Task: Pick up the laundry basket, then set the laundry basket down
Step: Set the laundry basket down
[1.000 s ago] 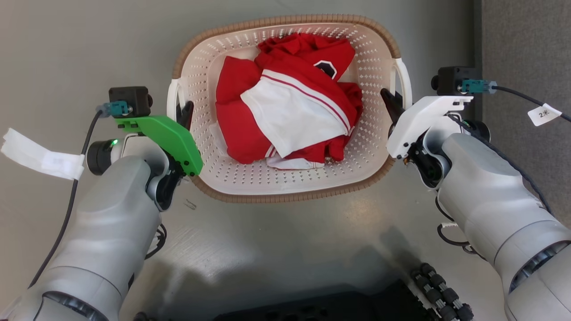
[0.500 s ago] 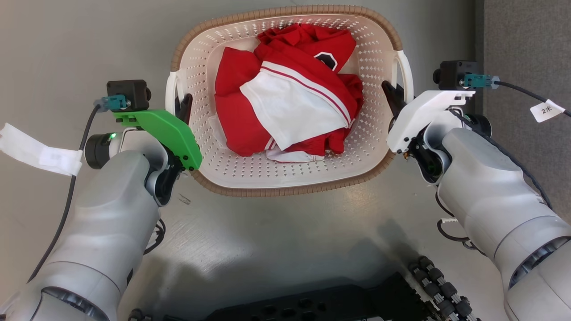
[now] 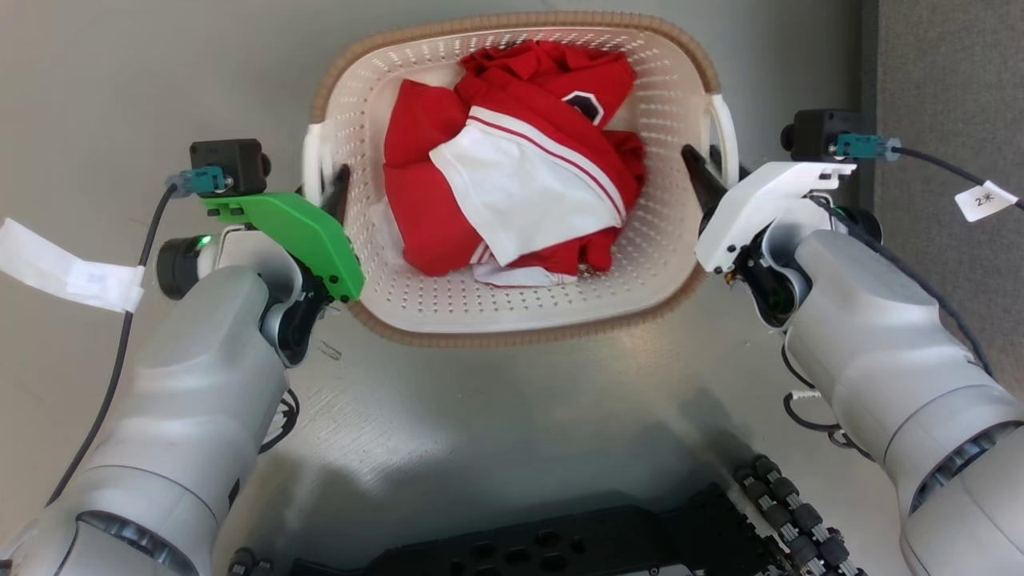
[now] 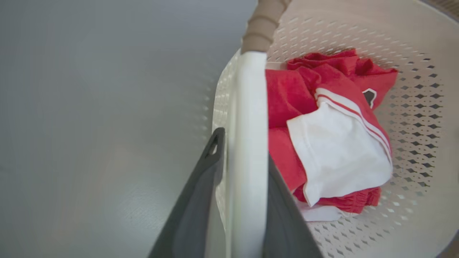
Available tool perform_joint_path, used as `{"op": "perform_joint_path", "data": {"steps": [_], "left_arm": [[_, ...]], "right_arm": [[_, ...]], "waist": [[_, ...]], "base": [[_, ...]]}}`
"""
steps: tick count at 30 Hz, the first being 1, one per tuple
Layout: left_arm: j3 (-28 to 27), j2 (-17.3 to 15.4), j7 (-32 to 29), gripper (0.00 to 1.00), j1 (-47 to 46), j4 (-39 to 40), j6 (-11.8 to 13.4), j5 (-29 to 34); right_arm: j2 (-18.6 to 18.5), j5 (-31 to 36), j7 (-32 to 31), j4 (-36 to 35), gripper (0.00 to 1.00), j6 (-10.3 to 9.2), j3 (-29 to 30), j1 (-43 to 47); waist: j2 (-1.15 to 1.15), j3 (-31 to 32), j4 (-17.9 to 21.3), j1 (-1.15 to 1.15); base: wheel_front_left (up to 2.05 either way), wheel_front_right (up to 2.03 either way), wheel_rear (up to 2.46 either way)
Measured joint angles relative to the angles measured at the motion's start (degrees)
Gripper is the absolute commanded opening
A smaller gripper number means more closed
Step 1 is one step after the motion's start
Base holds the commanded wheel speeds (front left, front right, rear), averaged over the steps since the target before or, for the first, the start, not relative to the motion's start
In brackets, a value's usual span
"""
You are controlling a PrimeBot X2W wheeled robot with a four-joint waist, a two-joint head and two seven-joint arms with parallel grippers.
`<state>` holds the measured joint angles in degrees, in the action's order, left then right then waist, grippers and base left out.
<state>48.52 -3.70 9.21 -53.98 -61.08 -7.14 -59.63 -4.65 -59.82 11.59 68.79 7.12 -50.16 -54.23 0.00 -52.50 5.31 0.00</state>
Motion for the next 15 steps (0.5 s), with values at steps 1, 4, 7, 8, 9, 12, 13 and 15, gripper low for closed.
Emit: {"op": "perform_joint_path", "data": {"steps": [1,4,7,8,9,12,13,15], "left_arm": [[0.0,0.1,0.0,1.0,0.0,0.0,0.0,-0.1],[0.3,0.5,-0.1,1.0,0.0,0.0,0.0,-0.2],[0.4,0.6,-0.1,1.0,0.0,0.0,0.0,-0.6],[0.4,0.6,-0.1,1.0,0.0,0.0,0.0,-0.8],[0.4,0.6,-0.1,1.0,0.0,0.0,0.0,-0.8],[0.7,0.6,-0.1,1.0,0.0,-0.1,0.0,-1.0],[0.8,0.6,-0.1,1.0,0.0,-0.2,0.0,-1.1],[1.0,0.6,0.0,1.0,0.0,-0.4,0.0,-1.2]], "right_arm": [[0.0,-0.1,0.0,0.1,1.0,0.0,0.0,-0.2],[0.0,-0.3,0.1,0.5,1.0,0.0,0.2,-0.8],[0.0,-0.3,0.1,1.0,1.0,0.0,0.2,-0.8],[0.0,-0.3,0.1,1.1,1.0,0.0,0.2,-0.8],[0.0,-0.3,0.1,1.2,1.0,0.0,0.2,-0.8],[0.0,-0.3,0.3,1.4,1.0,0.0,0.2,-0.8],[0.0,-0.3,0.5,1.5,1.0,0.0,0.2,-0.8],[0.1,-0.3,0.5,1.5,1.0,0.0,0.2,-0.8]], "waist": [[0.0,0.0,0.0,0.0],[0.0,-0.1,-0.1,0.0],[0.0,-0.1,-0.2,0.0],[0.0,-0.1,-0.3,0.0],[0.0,-0.1,-0.3,0.0],[0.0,0.2,-0.3,0.0],[0.0,0.3,-0.3,0.0],[0.0,0.7,-0.3,0.0]], "base": [[0.0,0.0,0.0],[0.0,0.0,0.0],[0.0,0.0,0.0],[0.0,0.0,0.0],[0.0,0.0,0.0],[0.0,0.0,0.0],[0.0,0.0,0.0],[0.0,0.0,0.0]]}}
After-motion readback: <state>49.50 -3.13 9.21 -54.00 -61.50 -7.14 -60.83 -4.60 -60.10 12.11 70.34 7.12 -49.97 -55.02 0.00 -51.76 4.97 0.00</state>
